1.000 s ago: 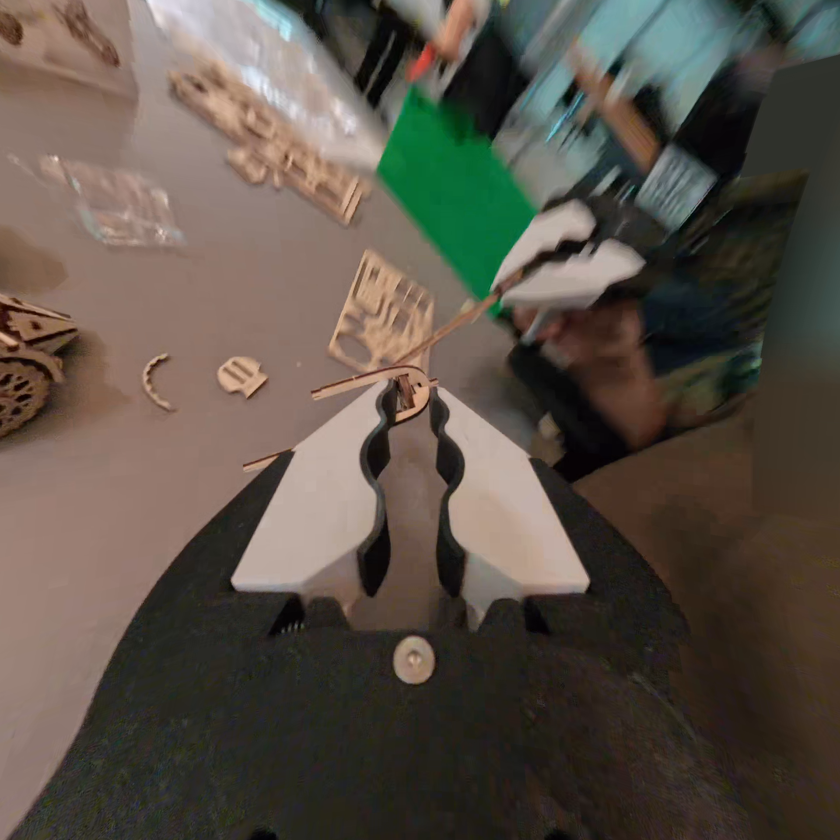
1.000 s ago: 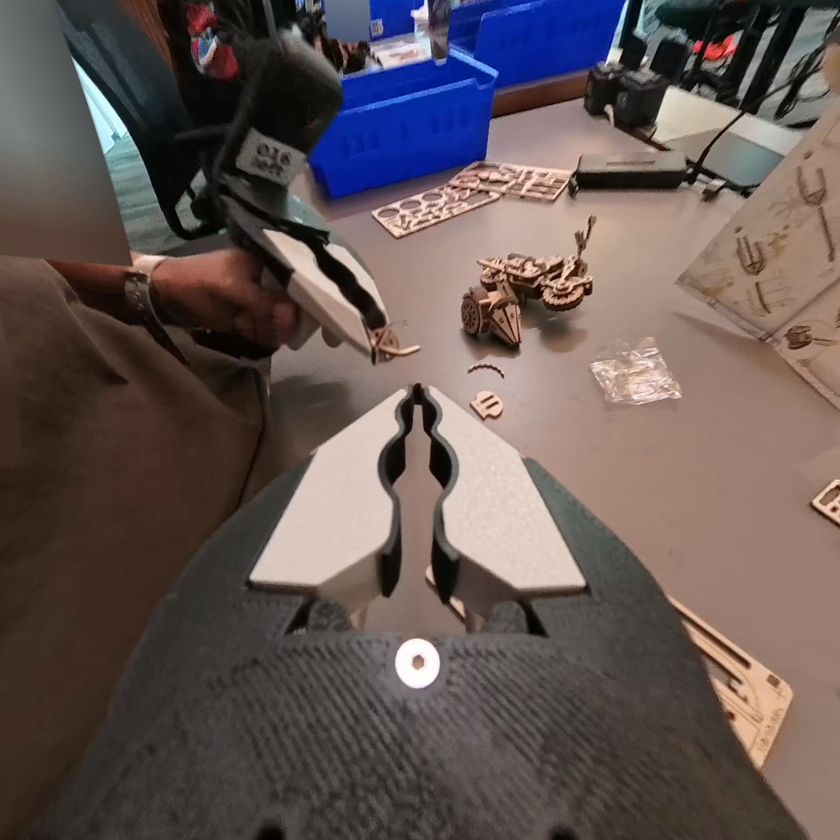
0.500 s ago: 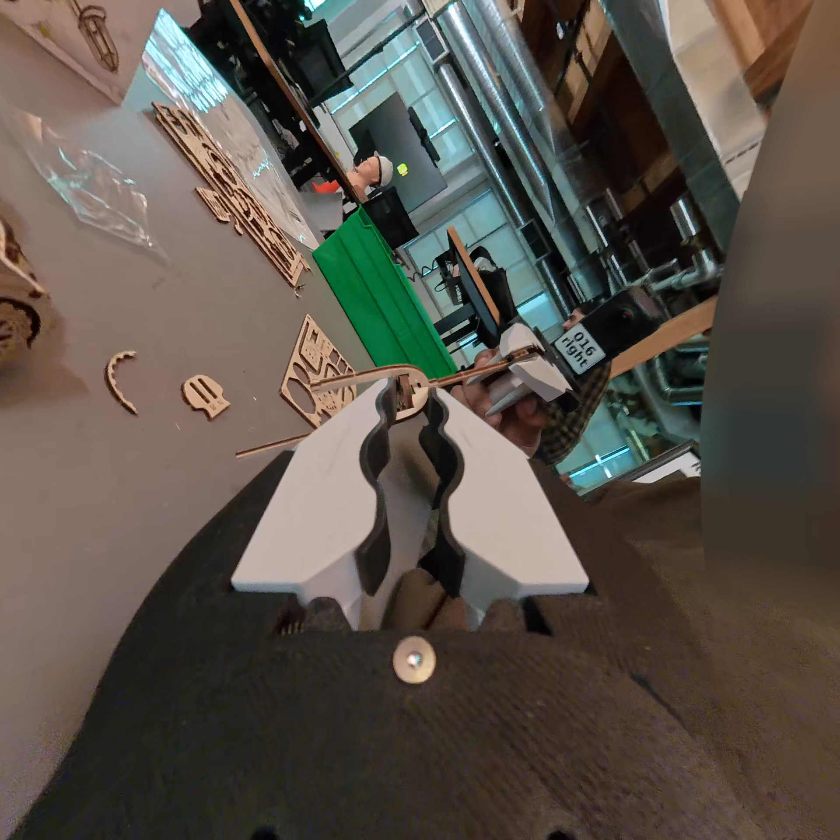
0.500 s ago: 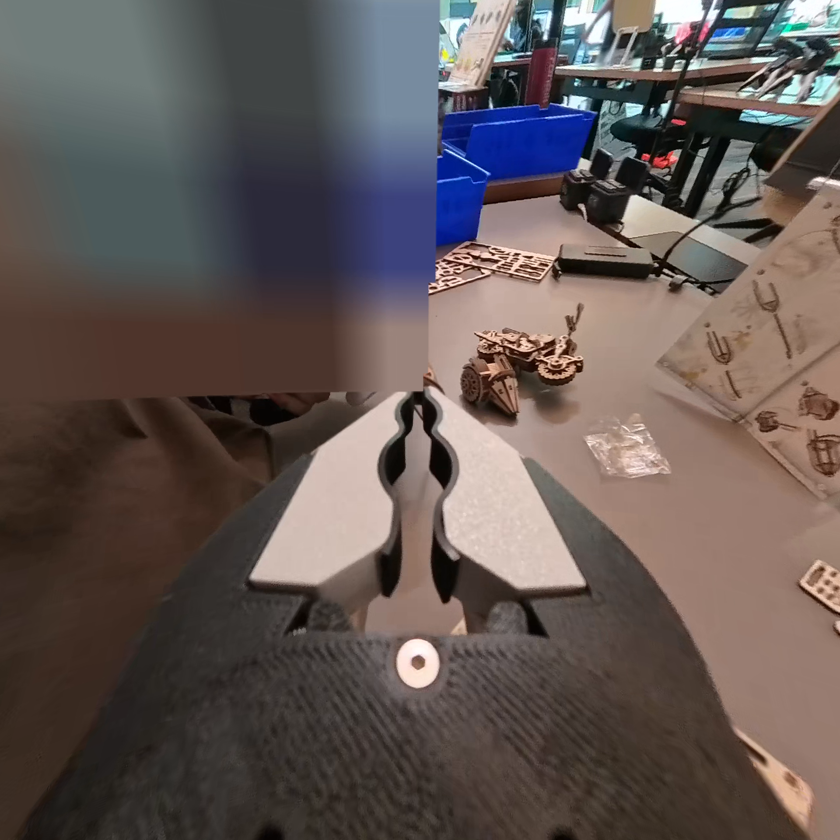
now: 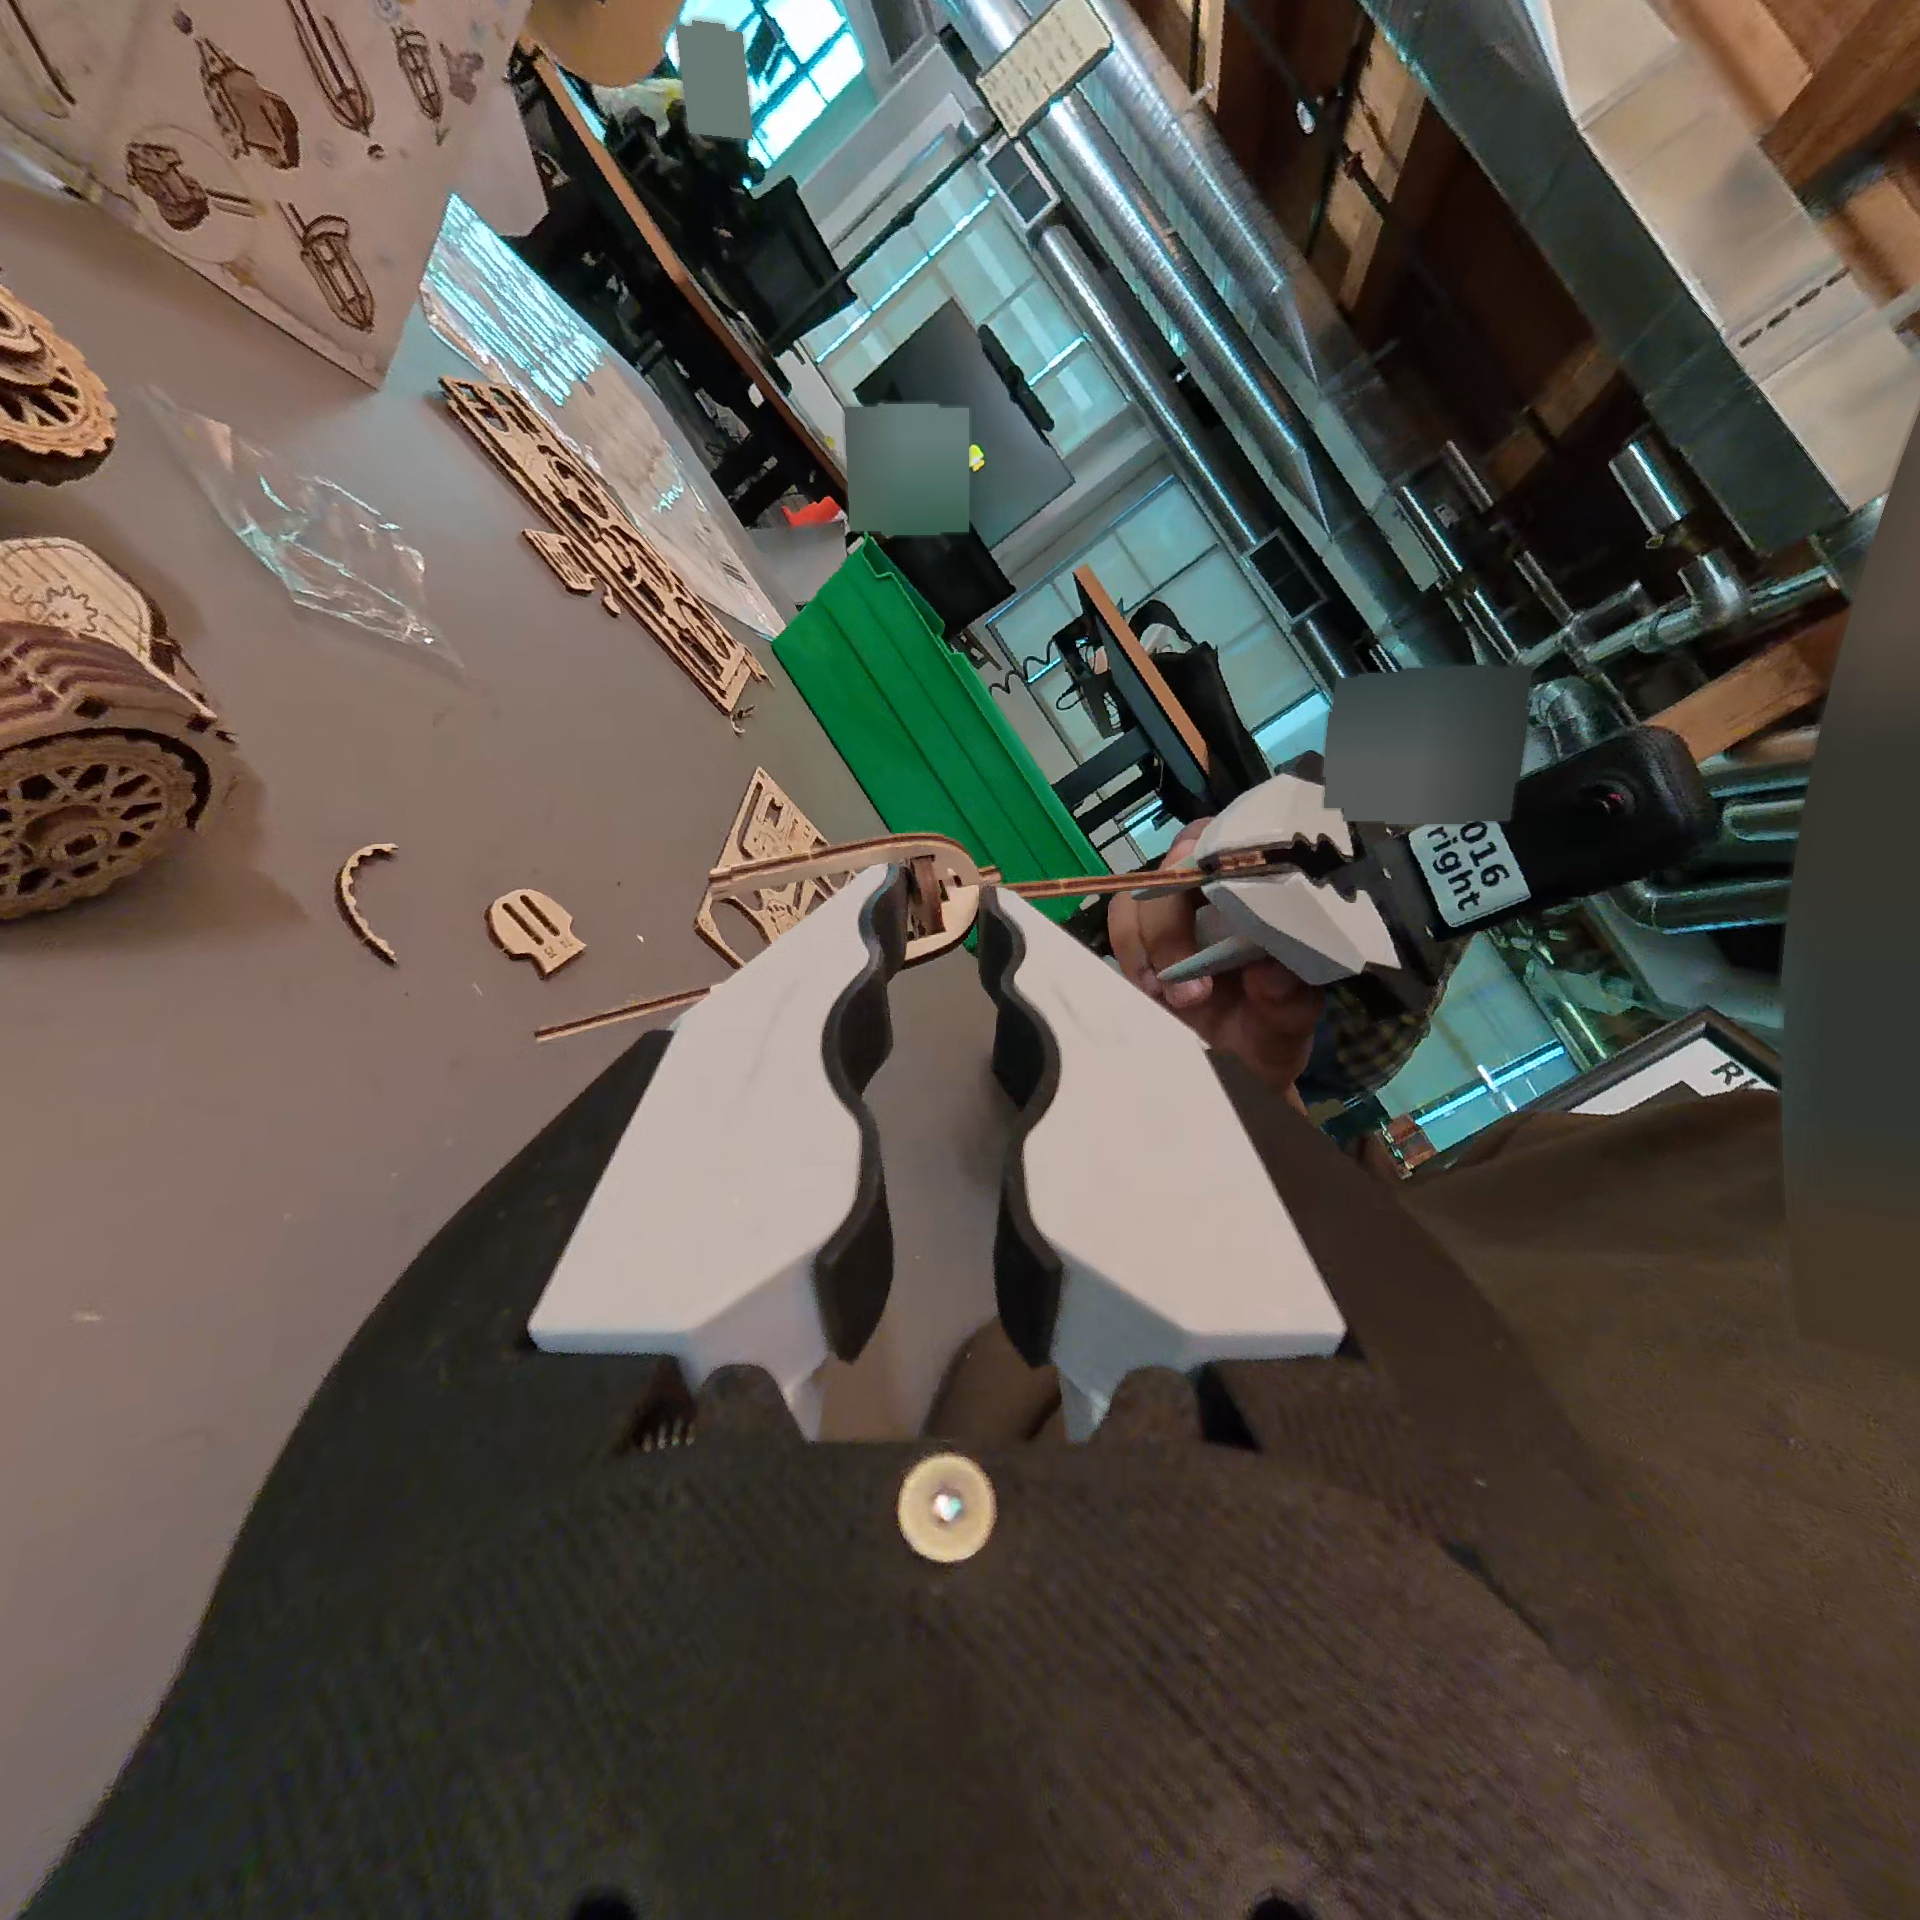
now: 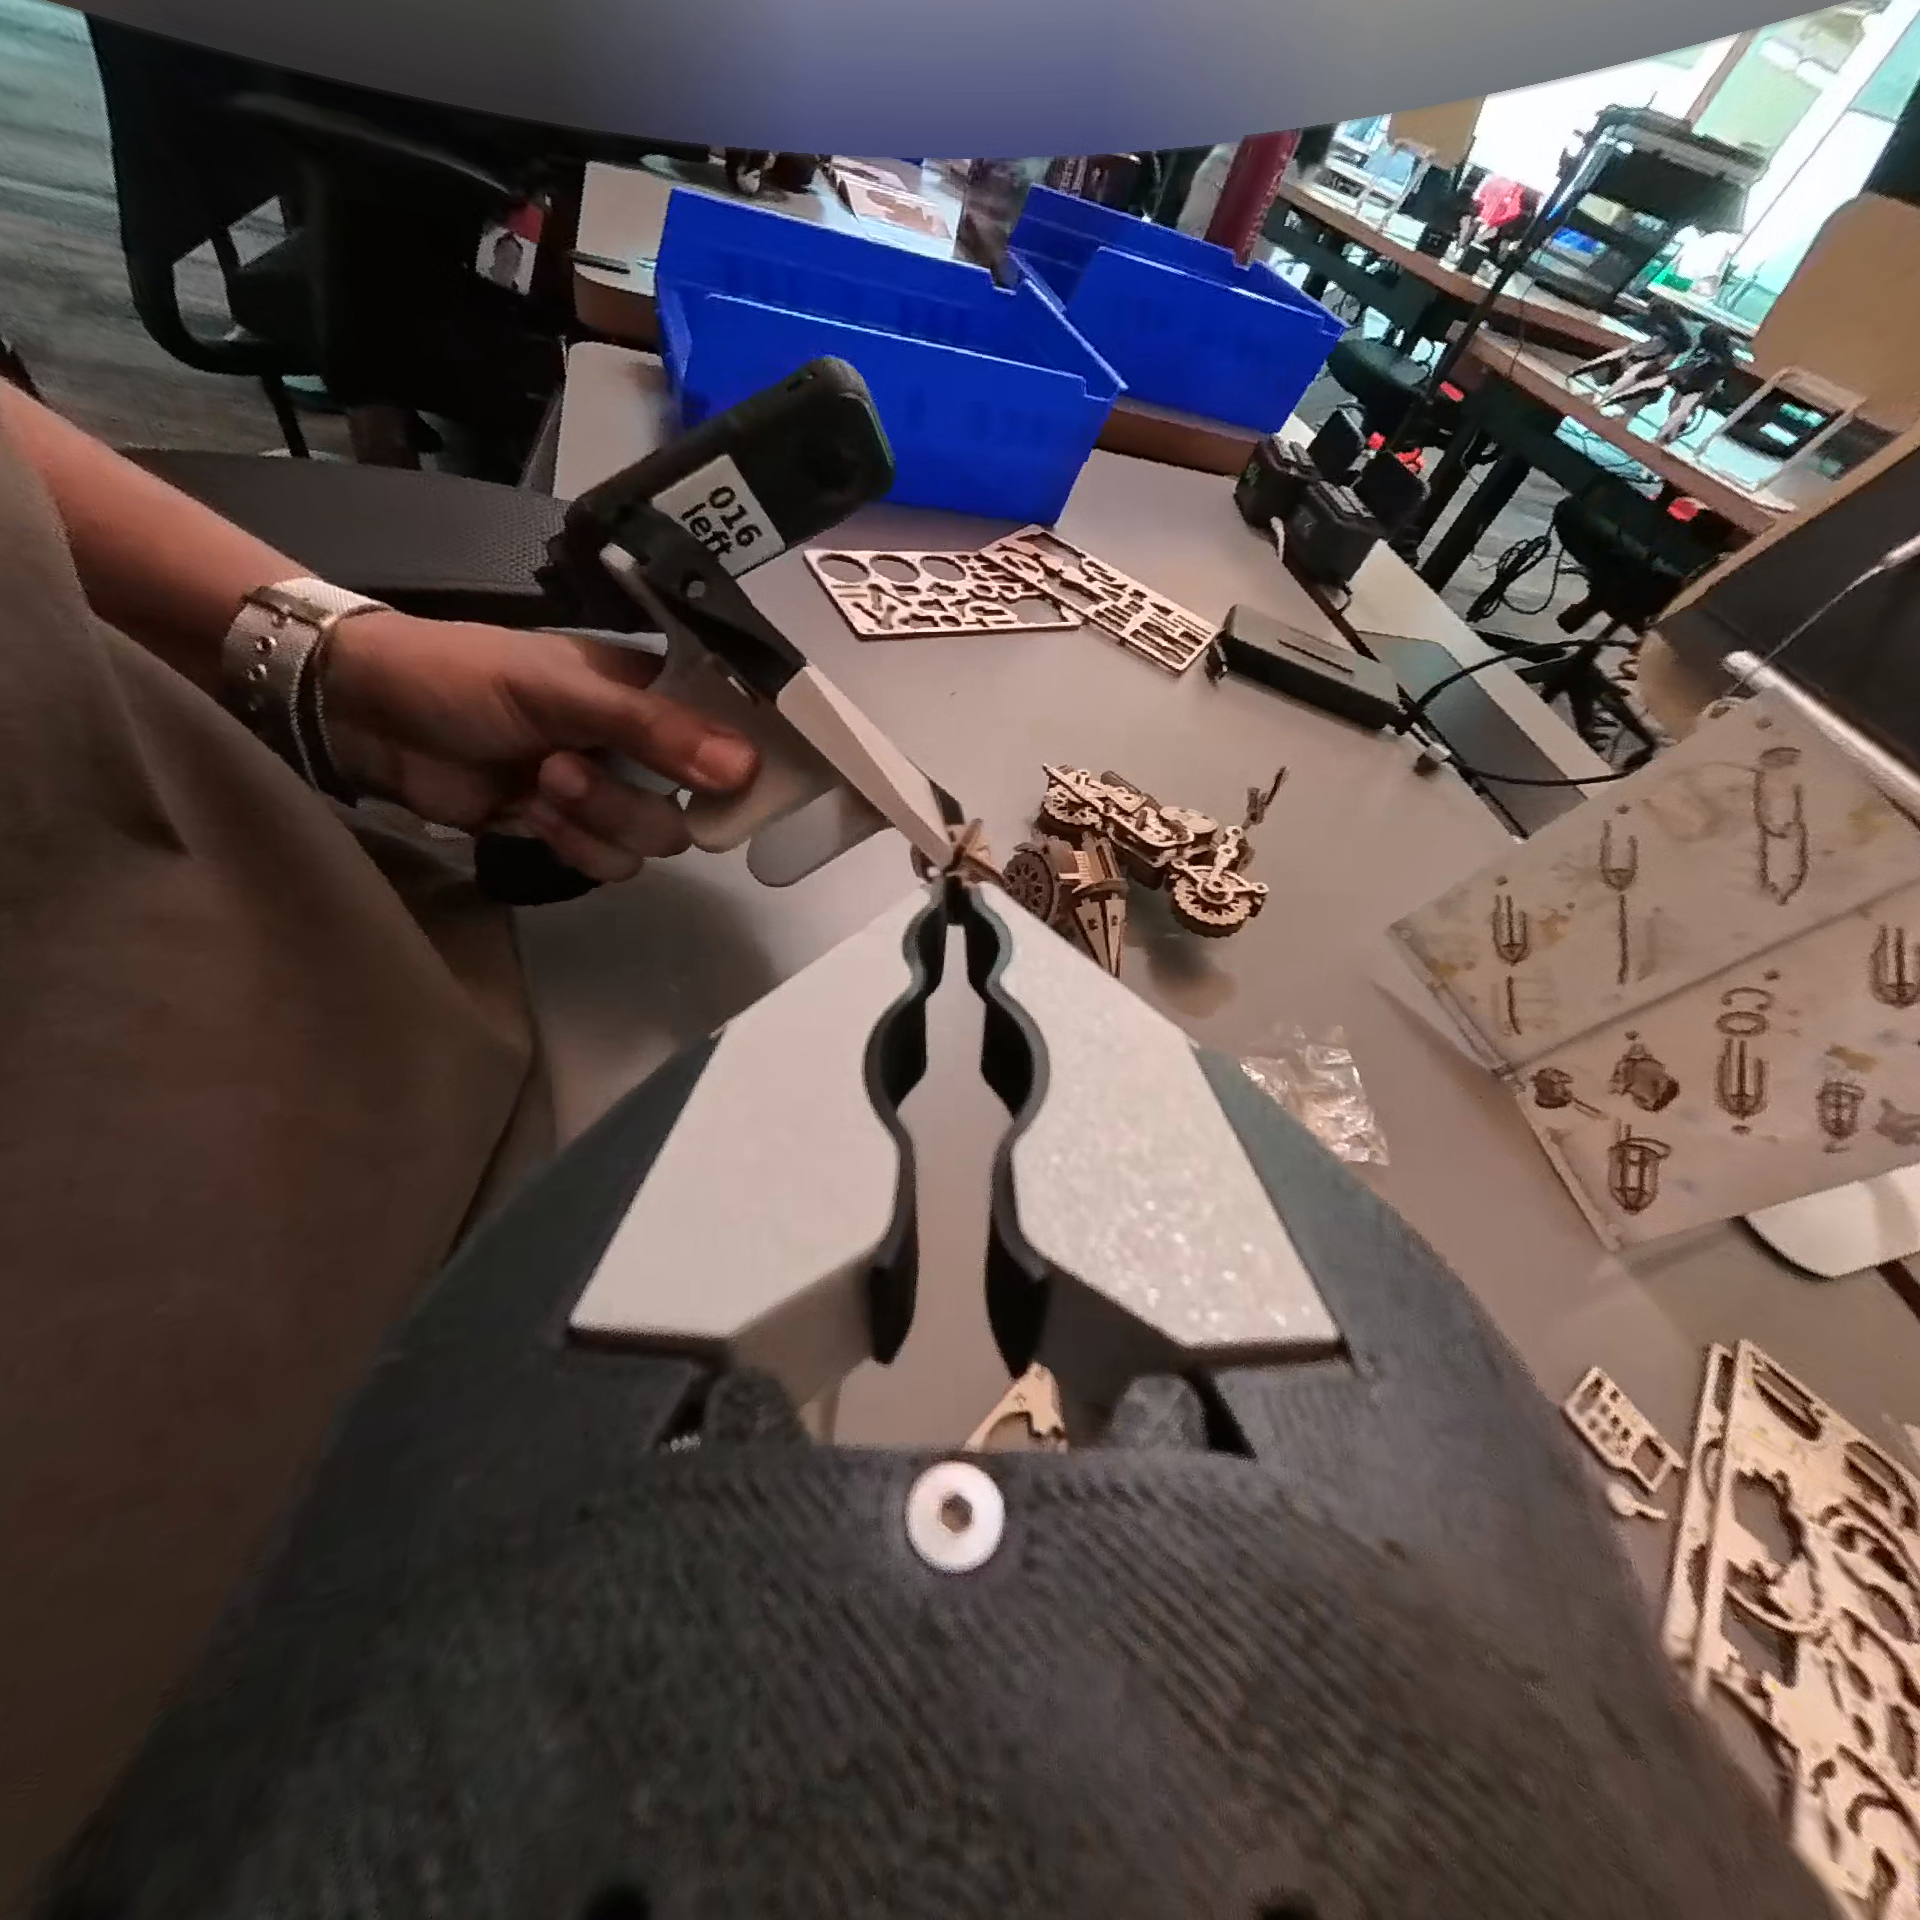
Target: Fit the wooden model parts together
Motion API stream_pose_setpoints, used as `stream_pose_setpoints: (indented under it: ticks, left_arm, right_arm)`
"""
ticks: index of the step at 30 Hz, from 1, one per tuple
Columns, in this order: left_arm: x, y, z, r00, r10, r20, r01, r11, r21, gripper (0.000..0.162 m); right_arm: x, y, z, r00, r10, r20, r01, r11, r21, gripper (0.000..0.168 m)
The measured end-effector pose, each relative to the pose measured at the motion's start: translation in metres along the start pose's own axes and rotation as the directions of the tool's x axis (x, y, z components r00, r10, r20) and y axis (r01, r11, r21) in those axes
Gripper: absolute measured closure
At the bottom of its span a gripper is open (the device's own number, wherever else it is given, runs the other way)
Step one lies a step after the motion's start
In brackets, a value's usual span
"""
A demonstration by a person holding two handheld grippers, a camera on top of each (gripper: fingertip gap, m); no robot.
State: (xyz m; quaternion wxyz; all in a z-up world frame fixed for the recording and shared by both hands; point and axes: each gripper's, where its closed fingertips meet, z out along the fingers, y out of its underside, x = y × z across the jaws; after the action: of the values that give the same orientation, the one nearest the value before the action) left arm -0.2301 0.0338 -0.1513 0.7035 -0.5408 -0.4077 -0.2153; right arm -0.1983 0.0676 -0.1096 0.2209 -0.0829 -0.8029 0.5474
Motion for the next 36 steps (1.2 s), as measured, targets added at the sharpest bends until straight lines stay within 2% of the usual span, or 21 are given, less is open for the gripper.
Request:
stream_pose_setpoints:
  ticks: [10, 16, 20, 29, 36]
  left_arm:
    - [-0.002, 0.007, 0.004, 0.998, 0.056, 0.015, -0.056, 0.998, -0.026, 0.15]
    - [-0.006, 0.007, 0.004, 0.997, 0.061, 0.039, -0.06, 0.998, -0.032, 0.15]
    - [-0.009, 0.013, 0.004, 0.997, 0.052, 0.048, -0.049, 0.997, -0.068, 0.15]
    - [-0.015, 0.023, 0.006, 0.985, 0.135, 0.104, -0.117, 0.979, -0.167, 0.15]
    - [-0.015, 0.03, 0.008, 0.981, 0.155, 0.113, -0.131, 0.973, -0.19, 0.15]
  right_arm:
    - [-0.002, 0.006, 0.0, 0.993, -0.116, -0.029, 0.115, 0.992, -0.054, 0.168]
    - [-0.008, 0.012, 0.003, 0.992, -0.123, 0.014, 0.124, 0.989, -0.081, 0.166]
    - [-0.009, 0.016, 0.003, 0.988, -0.148, 0.031, 0.151, 0.983, -0.1, 0.167]
    - [-0.011, 0.029, 0.002, 0.969, -0.242, 0.051, 0.247, 0.954, -0.17, 0.167]
    - [-0.013, 0.026, 0.001, 0.984, -0.163, 0.072, 0.172, 0.976, -0.135, 0.167]
